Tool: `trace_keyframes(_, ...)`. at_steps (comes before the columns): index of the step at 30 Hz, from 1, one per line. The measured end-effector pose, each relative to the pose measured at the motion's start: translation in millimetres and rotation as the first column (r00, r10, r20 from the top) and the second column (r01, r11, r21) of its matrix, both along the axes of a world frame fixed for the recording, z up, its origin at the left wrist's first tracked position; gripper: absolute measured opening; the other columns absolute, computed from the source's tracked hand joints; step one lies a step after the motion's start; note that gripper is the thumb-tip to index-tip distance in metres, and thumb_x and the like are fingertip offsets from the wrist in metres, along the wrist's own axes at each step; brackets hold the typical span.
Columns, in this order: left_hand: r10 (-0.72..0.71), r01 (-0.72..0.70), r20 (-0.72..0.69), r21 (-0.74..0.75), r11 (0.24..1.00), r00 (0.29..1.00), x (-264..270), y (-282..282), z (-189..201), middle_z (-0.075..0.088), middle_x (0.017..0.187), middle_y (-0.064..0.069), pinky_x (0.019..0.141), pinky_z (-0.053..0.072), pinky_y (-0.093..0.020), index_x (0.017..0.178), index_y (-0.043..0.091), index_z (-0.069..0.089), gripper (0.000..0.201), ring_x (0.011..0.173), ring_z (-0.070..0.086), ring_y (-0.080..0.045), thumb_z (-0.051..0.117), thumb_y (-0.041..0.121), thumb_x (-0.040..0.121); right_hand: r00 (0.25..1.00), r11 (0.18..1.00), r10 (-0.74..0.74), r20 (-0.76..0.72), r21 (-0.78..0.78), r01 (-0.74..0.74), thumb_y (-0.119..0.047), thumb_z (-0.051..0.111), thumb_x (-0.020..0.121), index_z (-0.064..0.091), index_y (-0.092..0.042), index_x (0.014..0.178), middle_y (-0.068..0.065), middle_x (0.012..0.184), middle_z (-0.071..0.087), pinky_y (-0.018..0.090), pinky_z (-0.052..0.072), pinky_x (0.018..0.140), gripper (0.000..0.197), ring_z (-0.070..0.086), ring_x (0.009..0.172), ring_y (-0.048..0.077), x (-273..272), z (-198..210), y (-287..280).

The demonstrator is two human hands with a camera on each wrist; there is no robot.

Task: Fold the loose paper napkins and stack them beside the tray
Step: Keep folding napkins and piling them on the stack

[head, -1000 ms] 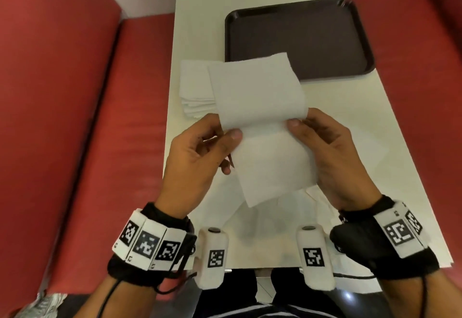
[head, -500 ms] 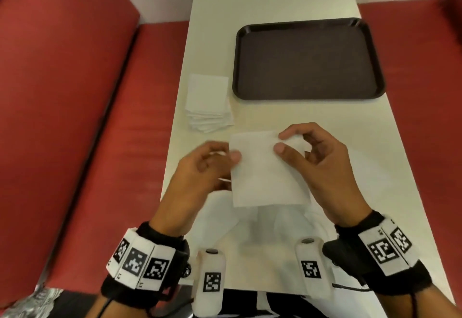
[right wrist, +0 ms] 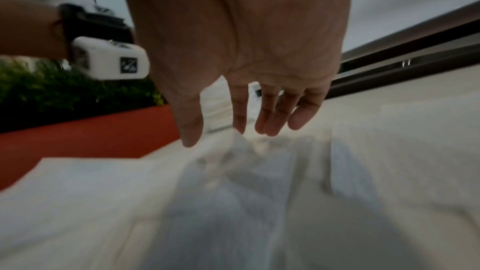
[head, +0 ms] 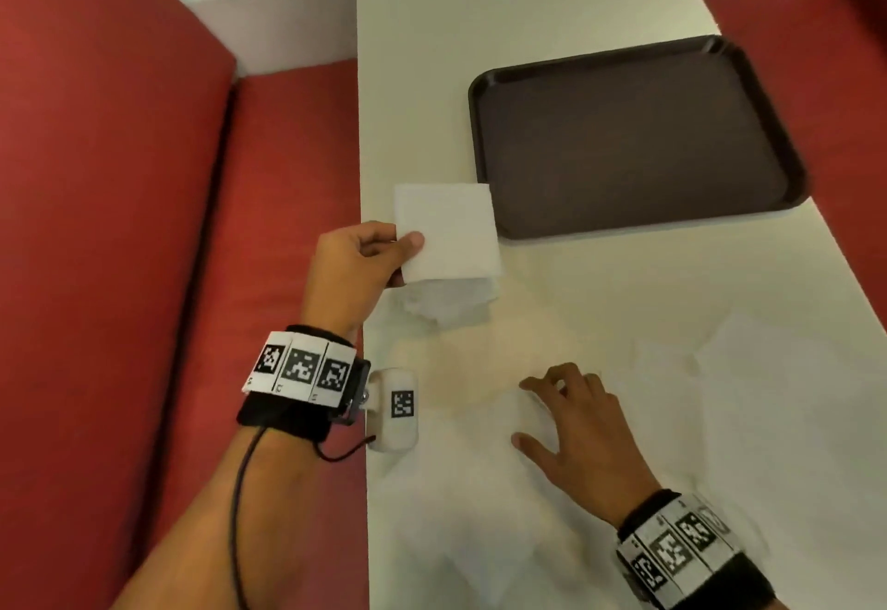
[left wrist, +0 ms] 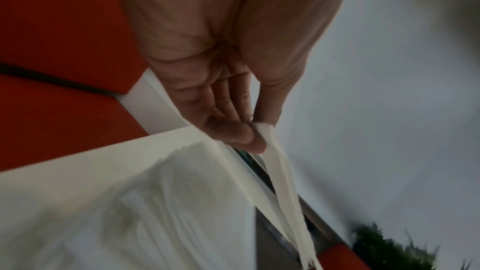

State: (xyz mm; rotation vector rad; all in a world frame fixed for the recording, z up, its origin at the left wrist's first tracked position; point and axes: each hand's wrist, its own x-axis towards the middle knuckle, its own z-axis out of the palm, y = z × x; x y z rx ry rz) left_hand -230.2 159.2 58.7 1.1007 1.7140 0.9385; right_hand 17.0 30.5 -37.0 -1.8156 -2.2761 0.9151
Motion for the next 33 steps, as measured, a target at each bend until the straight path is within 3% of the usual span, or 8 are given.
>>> trace_keyframes(4, -0.056, 0.041, -0.46, -0.043, 0.998, 0.886, -7.0, 18.9, -18.5, 0.069, 0.075, 0.005, 0.067, 0.037, -0.011, 0.098, 0.018, 0.071, 0.032, 0.079, 0.064, -0.017, 0.076, 0.046, 0.083, 0.997, 0.994, -0.045, 0.063, 0.1, 0.038, -0.047, 0.077, 0.071, 0.062, -0.025, 0.12, -0.001, 0.11, 0.054, 0.031, 0.044, 0.072, 0.055, 0.054, 0.091, 0.02, -8.9, -7.1, -1.3)
trace_keyframes(8, -0.06, -0.015, -0.748, -0.093, 0.996, 0.661, -4.1, 0.6, -18.2, 0.066, 0.084, -0.001, 0.069, 0.047, -0.035, 0.1, 0.023, 0.052, 0.055, 0.079, 0.063, -0.03, 0.063, 0.072, 0.079, 0.998, 0.987, -0.026, 0.055, 0.158, 0.017, -0.037, 0.08, 0.072, 0.068, -0.025, 0.104, -0.003, 0.101, 0.059, 0.029, 0.04, 0.07, 0.037, 0.055, 0.085, 0.02, -12.7, -7.0, 4.0)
trace_keyframes(14, -0.022, 0.029, -0.632, 0.001, 1.0, 0.774, -1.7, -58.8, -12.0, 0.062, 0.073, 0.007, 0.065, 0.051, -0.037, 0.092, 0.024, 0.056, 0.022, 0.069, 0.06, -0.017, 0.058, 0.046, 0.094, 0.981, 0.996, -0.072, -0.183, 0.045, 0.081, -0.026, 0.064, 0.093, 0.063, -0.024, 0.086, -0.013, 0.081, 0.056, 0.032, 0.045, 0.068, 0.007, 0.057, 0.074, 0.009, -5.8, -0.7, 12.3)
trace_keyframes(17, -0.203, 0.236, -0.582, -0.019, 0.972, 0.788, 11.0, -96.6, -28.8, 0.061, 0.084, 0.008, 0.066, 0.053, -0.037, 0.094, 0.025, 0.061, 0.01, 0.075, 0.06, -0.01, 0.065, 0.033, 0.091, 0.905, 0.98, -0.198, -0.376, -0.071, 0.184, -0.024, 0.064, 0.094, 0.061, -0.023, 0.086, -0.013, 0.084, 0.061, 0.015, 0.043, 0.069, 0.009, 0.06, 0.08, 0.0, 5.2, 19.4, 13.0)
trace_keyframes(22, -0.446, 0.394, -0.364, -0.212, 0.894, 0.817, 39.6, -127.4, -50.1, 0.057, 0.122, 0.014, 0.094, 0.046, -0.029, 0.123, 0.031, 0.058, 0.034, 0.113, 0.055, -0.005, 0.058, 0.05, 0.094, 0.755, 0.95, -0.313, -0.577, -0.176, 0.259, -0.025, 0.063, 0.094, 0.06, -0.027, 0.088, -0.013, 0.084, 0.065, 0.018, 0.048, 0.068, 0.006, 0.062, 0.08, 0.004, 32.9, 56.1, 9.8)
trace_keyframes(26, -0.363, 0.337, -0.04, -0.289, 0.896, 0.931, 57.1, -135.0, -32.6, 0.067, 0.113, 0.013, 0.084, 0.044, -0.022, 0.12, 0.04, 0.057, 0.05, 0.106, 0.061, -0.004, 0.036, 0.075, 0.091, 0.709, 0.947, -0.315, -0.631, -0.154, 0.283, -0.021, 0.063, 0.094, 0.06, -0.025, 0.087, -0.017, 0.085, 0.067, 0.023, 0.049, 0.076, 0.009, 0.065, 0.085, 0.003, 58.8, 69.3, 7.6)
trace_keyframes(29, -0.455, 0.419, -0.091, -0.266, 0.868, 0.886, 73.2, -147.0, -19.1, 0.07, 0.107, 0.015, 0.077, 0.047, -0.015, 0.118, 0.042, 0.058, 0.057, 0.099, 0.064, 0.0, 0.056, 0.08, 0.075, 0.691, 0.95, -0.299, -0.658, -0.136, 0.282, -0.014, 0.063, 0.094, 0.058, -0.022, 0.083, -0.018, 0.078, 0.063, 0.011, 0.044, 0.071, 0.014, 0.061, 0.076, -0.001, 77.3, 75.4, 8.2)
trace_keyframes(33, -0.432, 0.42, -0.238, -0.098, 0.902, 0.87, 105.6, -154.7, -9.0, 0.073, 0.088, 0.013, 0.078, 0.051, -0.024, 0.099, 0.027, 0.071, 0.02, 0.085, 0.067, 0.0, 0.066, 0.045, 0.092, 0.688, 0.97, -0.224, -0.69, -0.089, 0.226, -0.013, 0.062, 0.094, 0.06, -0.019, 0.086, -0.018, 0.082, 0.065, 0.013, 0.046, 0.078, 0.01, 0.062, 0.083, 0.002, 97.9, 91.0, 7.8)
